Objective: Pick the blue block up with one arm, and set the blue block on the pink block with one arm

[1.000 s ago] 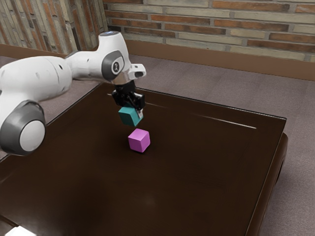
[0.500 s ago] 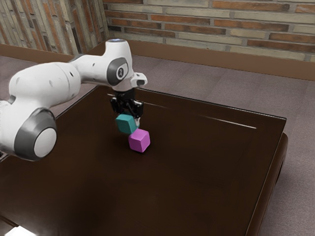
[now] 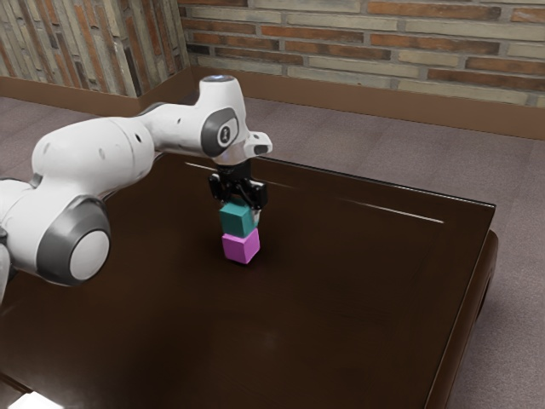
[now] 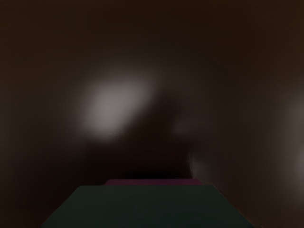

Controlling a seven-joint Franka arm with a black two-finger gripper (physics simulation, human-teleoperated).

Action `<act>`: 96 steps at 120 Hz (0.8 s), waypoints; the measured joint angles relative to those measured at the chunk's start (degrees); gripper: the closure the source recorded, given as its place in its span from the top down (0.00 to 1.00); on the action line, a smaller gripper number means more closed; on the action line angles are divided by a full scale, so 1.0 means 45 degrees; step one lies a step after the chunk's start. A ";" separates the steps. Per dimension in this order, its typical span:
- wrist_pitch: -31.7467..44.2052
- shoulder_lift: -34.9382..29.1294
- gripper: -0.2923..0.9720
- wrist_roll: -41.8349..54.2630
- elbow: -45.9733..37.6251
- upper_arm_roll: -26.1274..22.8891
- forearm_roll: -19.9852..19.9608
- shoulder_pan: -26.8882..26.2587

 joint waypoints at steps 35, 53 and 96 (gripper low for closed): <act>-0.0124 -0.0678 0.73 -0.0062 -0.0178 0.0204 0.0339 -0.0440; -0.1282 -0.2454 0.75 -0.0076 -0.0285 0.0588 0.1220 -0.0695; -0.4304 -0.9237 0.77 -0.0059 -0.3631 0.0577 0.3525 -0.0109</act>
